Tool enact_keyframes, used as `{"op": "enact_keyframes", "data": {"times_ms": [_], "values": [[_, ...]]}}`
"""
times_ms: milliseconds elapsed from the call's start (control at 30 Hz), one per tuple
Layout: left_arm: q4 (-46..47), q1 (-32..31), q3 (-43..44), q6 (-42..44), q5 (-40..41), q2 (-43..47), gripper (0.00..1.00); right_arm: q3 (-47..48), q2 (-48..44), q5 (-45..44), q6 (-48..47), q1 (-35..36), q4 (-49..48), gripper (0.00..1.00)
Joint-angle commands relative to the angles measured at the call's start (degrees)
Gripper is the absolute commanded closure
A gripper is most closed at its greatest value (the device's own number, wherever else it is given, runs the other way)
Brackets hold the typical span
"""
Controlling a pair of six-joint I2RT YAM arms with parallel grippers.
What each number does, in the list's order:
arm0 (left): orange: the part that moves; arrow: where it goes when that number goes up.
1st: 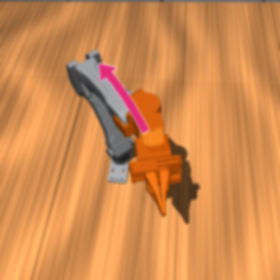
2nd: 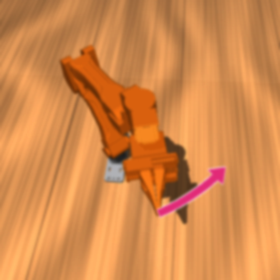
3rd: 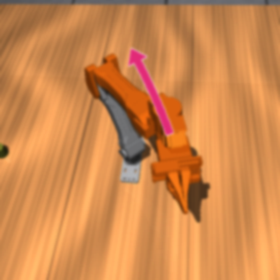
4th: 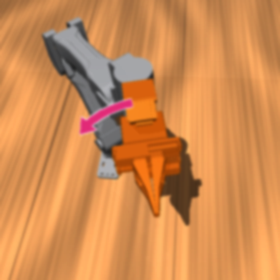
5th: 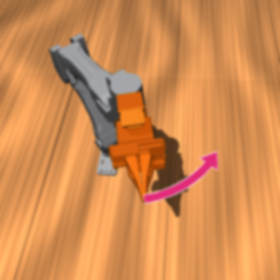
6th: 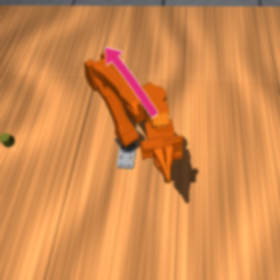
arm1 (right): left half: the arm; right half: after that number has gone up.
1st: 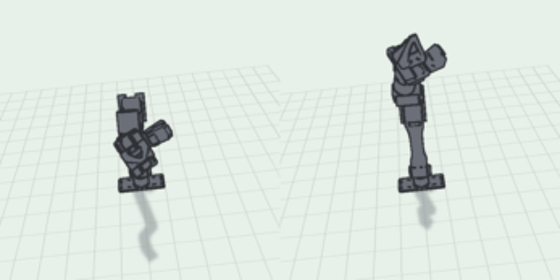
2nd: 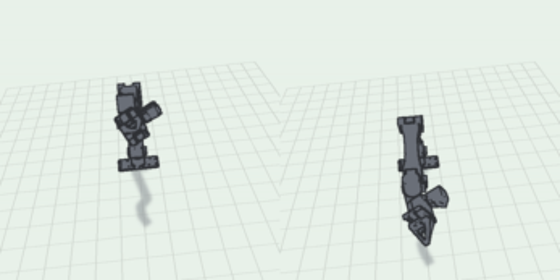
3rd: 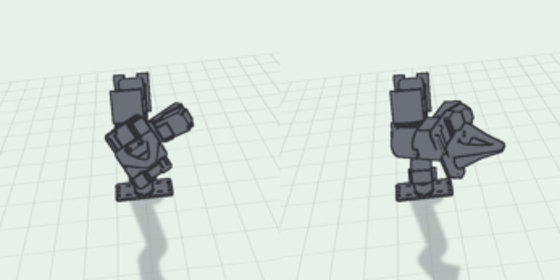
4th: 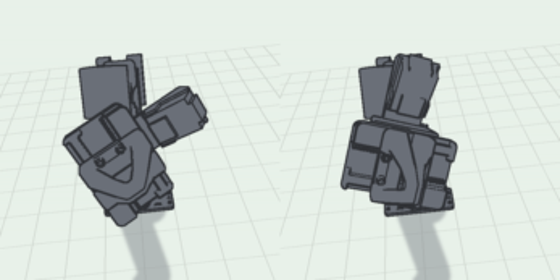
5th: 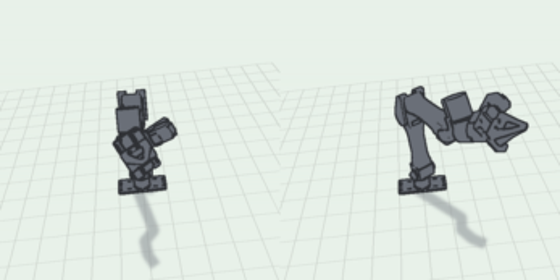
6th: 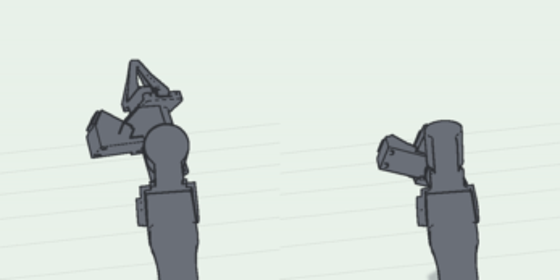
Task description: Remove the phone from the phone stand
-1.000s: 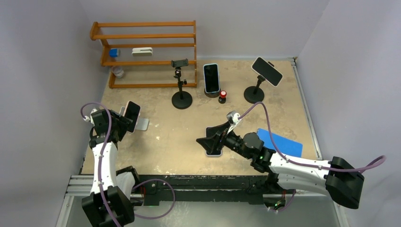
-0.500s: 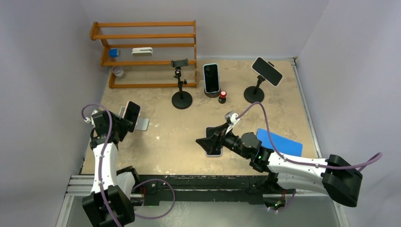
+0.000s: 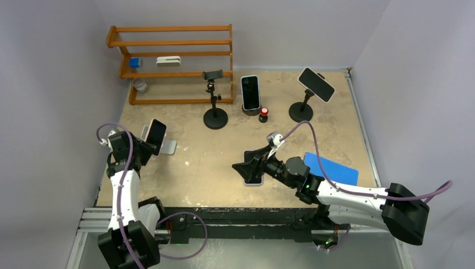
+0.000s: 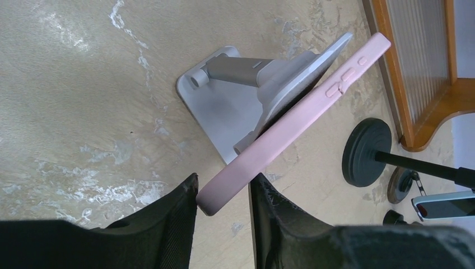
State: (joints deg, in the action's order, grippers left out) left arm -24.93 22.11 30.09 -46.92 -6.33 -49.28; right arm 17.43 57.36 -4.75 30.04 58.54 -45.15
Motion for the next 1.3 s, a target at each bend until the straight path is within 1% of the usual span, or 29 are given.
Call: {"op": "enact_keyframes", "data": {"times_ms": [0, 433, 733, 1267], "values": [[2.46, 0.48, -0.29, 0.16, -1.13, 1.53, 0.67, 0.06, -0.44, -0.96, -0.11, -0.05, -3.05, 0.04], [2.47, -0.68, -0.29, 0.75, -2.23, 3.39, 0.84, 0.39, 1.29, -0.76, -0.16, -0.01, -3.52, 0.04], [2.69, -2.86, 0.08, 1.53, -2.73, 4.92, 1.00, 0.72, 1.87, -1.11, -0.34, -0.02, -3.25, 0.04], [5.58, -4.61, 0.42, 3.73, -6.49, 7.17, 1.00, 1.37, 2.78, -2.08, -0.81, -0.01, -2.41, 0.04]]}}
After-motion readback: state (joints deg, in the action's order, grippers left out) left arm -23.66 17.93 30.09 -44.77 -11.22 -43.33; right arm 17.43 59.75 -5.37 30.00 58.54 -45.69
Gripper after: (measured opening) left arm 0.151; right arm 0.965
